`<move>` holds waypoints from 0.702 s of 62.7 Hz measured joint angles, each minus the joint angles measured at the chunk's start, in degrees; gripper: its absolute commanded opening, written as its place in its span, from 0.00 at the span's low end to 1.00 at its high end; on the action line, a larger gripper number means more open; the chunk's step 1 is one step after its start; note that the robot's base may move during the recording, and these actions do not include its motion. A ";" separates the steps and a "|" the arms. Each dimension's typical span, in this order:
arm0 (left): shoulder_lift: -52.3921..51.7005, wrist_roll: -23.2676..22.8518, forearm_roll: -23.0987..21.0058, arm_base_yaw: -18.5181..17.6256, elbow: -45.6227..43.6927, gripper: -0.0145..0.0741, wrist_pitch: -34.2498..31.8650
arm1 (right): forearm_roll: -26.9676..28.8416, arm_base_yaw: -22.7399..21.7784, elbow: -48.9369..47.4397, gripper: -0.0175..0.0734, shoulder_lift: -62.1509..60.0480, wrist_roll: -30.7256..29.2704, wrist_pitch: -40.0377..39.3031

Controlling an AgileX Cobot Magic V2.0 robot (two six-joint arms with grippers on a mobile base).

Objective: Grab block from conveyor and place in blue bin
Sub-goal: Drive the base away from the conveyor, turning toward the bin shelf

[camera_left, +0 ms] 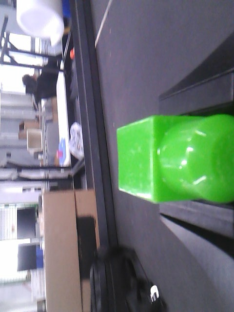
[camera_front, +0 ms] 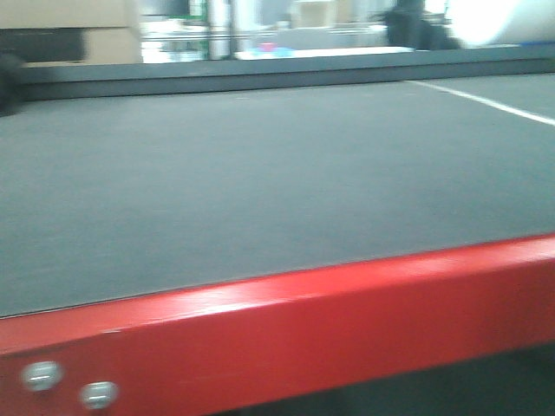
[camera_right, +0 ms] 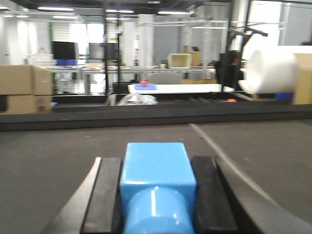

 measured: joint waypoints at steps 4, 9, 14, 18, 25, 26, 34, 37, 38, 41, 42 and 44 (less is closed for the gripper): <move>0.00 0.00 0.00 0.00 0.00 0.04 0.00 | 0.00 0.00 0.00 0.01 0.00 0.00 0.00; 0.00 0.00 0.00 0.00 0.00 0.04 0.00 | 0.00 0.00 0.00 0.01 0.00 0.00 0.00; 0.00 0.00 0.00 0.00 0.00 0.04 0.00 | 0.00 0.00 0.00 0.01 0.00 0.00 0.00; 0.00 0.00 0.00 0.00 0.00 0.04 0.00 | 0.00 0.00 0.00 0.01 0.00 0.00 0.00; 0.00 0.00 0.00 0.00 0.00 0.04 0.00 | 0.00 0.00 0.00 0.01 0.00 0.00 0.00; 0.00 0.00 0.00 0.00 0.00 0.04 0.00 | 0.00 0.00 0.00 0.01 0.00 0.00 0.00; -0.03 0.00 0.00 0.00 0.00 0.04 0.00 | 0.00 0.00 0.00 0.01 0.00 0.00 0.00; -0.03 0.00 0.00 0.00 0.00 0.04 0.00 | 0.00 0.00 0.00 0.01 0.00 0.00 0.00; -0.03 0.00 0.00 0.00 0.00 0.04 0.00 | 0.00 0.00 0.00 0.01 0.00 0.00 0.00; -0.03 0.00 0.00 0.00 0.00 0.04 0.00 | 0.00 0.00 0.00 0.01 0.00 0.00 0.00; -0.03 0.00 0.00 0.00 0.00 0.04 0.00 | 0.00 0.00 0.00 0.01 0.00 0.00 0.00; -0.03 0.00 0.00 0.00 0.00 0.04 0.00 | 0.00 0.00 0.00 0.01 0.00 0.00 0.00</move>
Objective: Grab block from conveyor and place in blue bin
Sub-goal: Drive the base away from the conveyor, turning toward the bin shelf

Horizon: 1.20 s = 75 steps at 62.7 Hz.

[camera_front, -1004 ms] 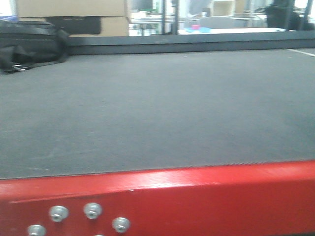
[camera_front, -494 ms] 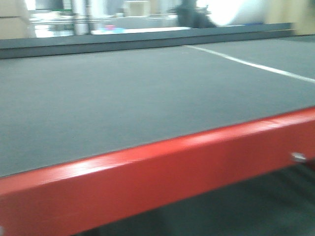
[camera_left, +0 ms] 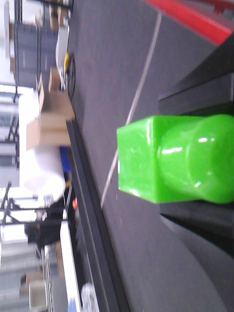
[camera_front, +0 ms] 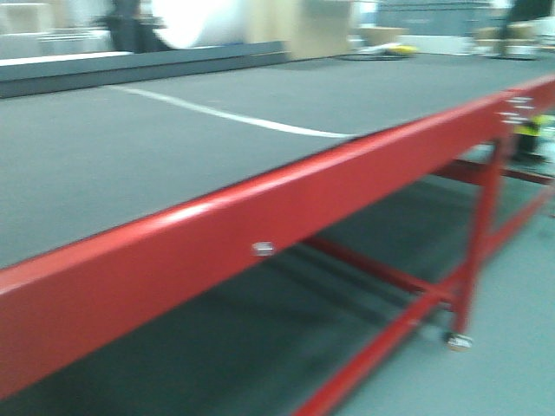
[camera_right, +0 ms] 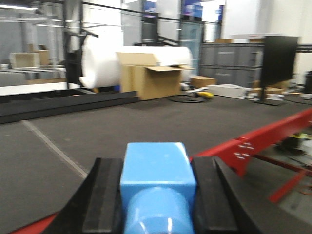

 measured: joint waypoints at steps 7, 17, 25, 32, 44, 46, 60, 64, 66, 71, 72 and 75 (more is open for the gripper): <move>0.00 0.00 0.00 0.00 0.00 0.04 0.00 | 0.00 0.00 0.00 0.01 0.00 0.00 0.00; 0.00 0.00 0.00 0.00 0.00 0.04 0.00 | 0.00 0.00 0.00 0.01 0.00 0.00 0.00; 0.00 0.00 0.00 0.00 0.00 0.04 0.00 | 0.00 0.00 0.00 0.01 0.00 0.00 0.00; 0.00 0.00 0.00 0.00 0.00 0.04 0.00 | 0.00 0.00 0.00 0.01 0.00 0.00 0.00; 0.00 0.00 0.00 0.00 0.00 0.04 0.00 | 0.00 0.00 0.00 0.01 0.00 0.00 0.00; 0.00 0.00 0.00 0.00 0.00 0.04 0.00 | 0.00 0.00 0.00 0.01 0.00 0.00 0.00; 0.00 0.00 0.00 0.00 0.00 0.04 0.00 | 0.00 0.00 0.00 0.01 0.00 0.00 0.00; 0.00 0.00 0.00 0.00 0.00 0.04 0.00 | 0.00 0.00 0.00 0.01 0.00 0.00 0.00; 0.00 0.00 0.00 0.00 0.00 0.04 0.00 | 0.00 0.00 0.00 0.01 0.00 0.00 0.00; 0.00 0.00 0.00 0.00 0.00 0.04 0.00 | 0.00 0.00 0.00 0.01 0.00 0.00 0.00; 0.00 0.00 0.00 0.00 0.00 0.04 0.00 | 0.00 0.00 0.00 0.01 0.00 0.00 0.00; 0.00 0.00 0.00 0.00 0.00 0.04 0.00 | 0.00 0.00 0.00 0.01 0.00 0.00 0.00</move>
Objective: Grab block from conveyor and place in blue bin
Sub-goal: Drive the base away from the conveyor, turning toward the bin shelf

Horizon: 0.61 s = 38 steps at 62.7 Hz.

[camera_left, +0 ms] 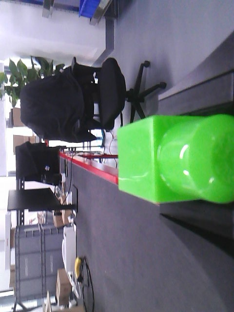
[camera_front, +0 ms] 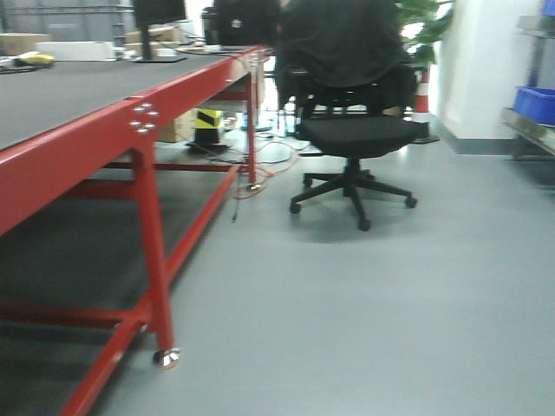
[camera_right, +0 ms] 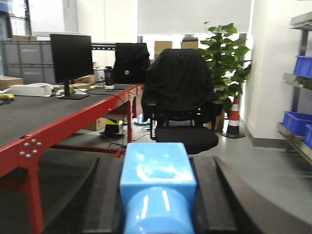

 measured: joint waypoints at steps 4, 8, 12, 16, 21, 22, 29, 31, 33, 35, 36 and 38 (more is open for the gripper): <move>0.00 0.00 0.00 0.00 0.00 0.04 0.00 | 0.00 0.00 0.00 0.01 0.00 0.00 0.00; 0.00 0.00 0.00 0.00 0.00 0.04 0.00 | 0.00 0.00 0.00 0.01 0.00 0.00 0.00; 0.00 0.00 0.00 0.00 0.00 0.04 0.00 | 0.00 0.00 0.00 0.01 0.00 0.00 0.00; 0.00 0.00 0.00 0.00 0.00 0.04 0.00 | 0.00 0.00 0.00 0.01 0.00 0.00 0.00; 0.00 0.00 0.00 0.00 0.00 0.04 0.00 | 0.00 0.00 0.00 0.01 0.00 0.00 0.00; 0.00 0.00 0.00 0.00 0.00 0.04 0.00 | 0.00 0.00 0.00 0.01 0.00 0.00 0.00; 0.00 0.00 0.00 0.00 0.00 0.04 0.00 | 0.00 0.00 0.00 0.01 0.00 0.00 0.00; 0.00 0.00 0.00 0.00 0.00 0.04 0.00 | 0.00 0.00 0.00 0.01 0.00 0.00 0.00; 0.00 0.00 0.00 0.00 0.00 0.04 0.00 | 0.00 0.00 0.00 0.01 0.00 0.00 0.00; 0.00 0.00 0.00 0.00 0.00 0.04 0.00 | 0.00 0.00 0.00 0.01 0.00 0.00 0.00; 0.00 0.00 0.00 0.00 0.00 0.04 0.00 | 0.00 0.00 0.00 0.01 0.00 0.00 0.00; 0.00 0.00 0.00 0.00 0.00 0.04 0.00 | 0.00 0.00 0.00 0.01 0.00 0.00 0.00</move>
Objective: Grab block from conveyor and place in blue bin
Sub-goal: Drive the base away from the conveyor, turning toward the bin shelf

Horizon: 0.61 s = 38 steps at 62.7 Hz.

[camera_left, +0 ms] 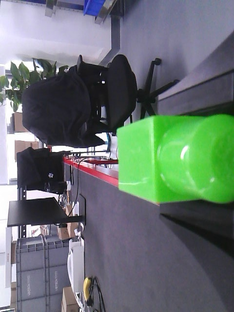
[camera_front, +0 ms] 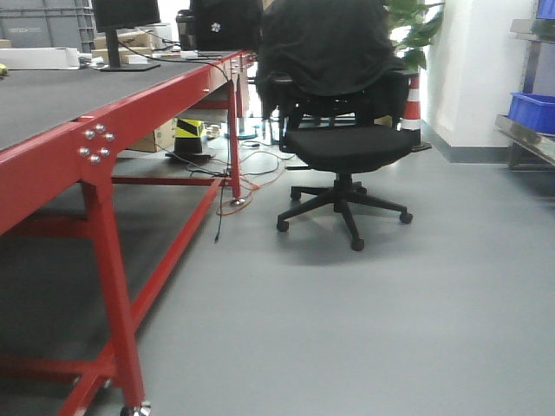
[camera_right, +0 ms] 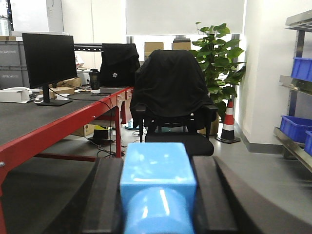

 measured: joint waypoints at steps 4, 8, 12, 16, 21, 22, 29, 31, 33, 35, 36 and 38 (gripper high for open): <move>0.00 0.00 0.00 0.00 0.00 0.04 0.00 | 0.00 0.00 0.00 0.01 0.00 0.00 0.00; 0.00 0.00 0.00 0.00 0.00 0.04 0.00 | 0.00 0.00 0.00 0.01 0.00 0.00 0.00; -0.10 0.00 0.00 0.00 0.00 0.04 0.00 | 0.00 0.00 0.00 0.01 0.00 0.00 0.00; -0.10 0.00 0.00 0.00 0.00 0.04 0.00 | 0.00 0.00 0.00 0.01 0.00 0.00 0.00; -0.10 0.00 0.00 0.00 0.00 0.04 0.00 | 0.00 0.00 0.00 0.01 0.00 0.00 0.00; -0.10 0.00 0.00 0.00 0.00 0.04 0.00 | 0.00 0.00 0.00 0.01 0.00 0.00 0.00; -0.21 0.00 0.00 0.00 0.00 0.04 0.00 | 0.00 0.00 0.00 0.01 0.00 0.00 0.00; -0.31 0.00 0.00 0.00 0.00 0.04 0.00 | 0.00 0.00 0.00 0.01 0.00 0.00 0.00; -0.31 0.00 0.00 0.00 0.00 0.04 0.00 | 0.00 0.00 0.00 0.01 0.00 0.00 0.00; -0.31 0.00 0.00 0.00 0.00 0.04 0.00 | 0.00 0.00 0.00 0.01 0.00 0.00 0.00; -0.31 0.00 0.00 0.00 0.00 0.04 0.00 | 0.00 0.00 0.00 0.01 0.00 0.00 0.00; -0.39 0.00 0.00 0.00 0.00 0.04 0.00 | 0.00 0.00 0.00 0.01 0.00 0.00 0.00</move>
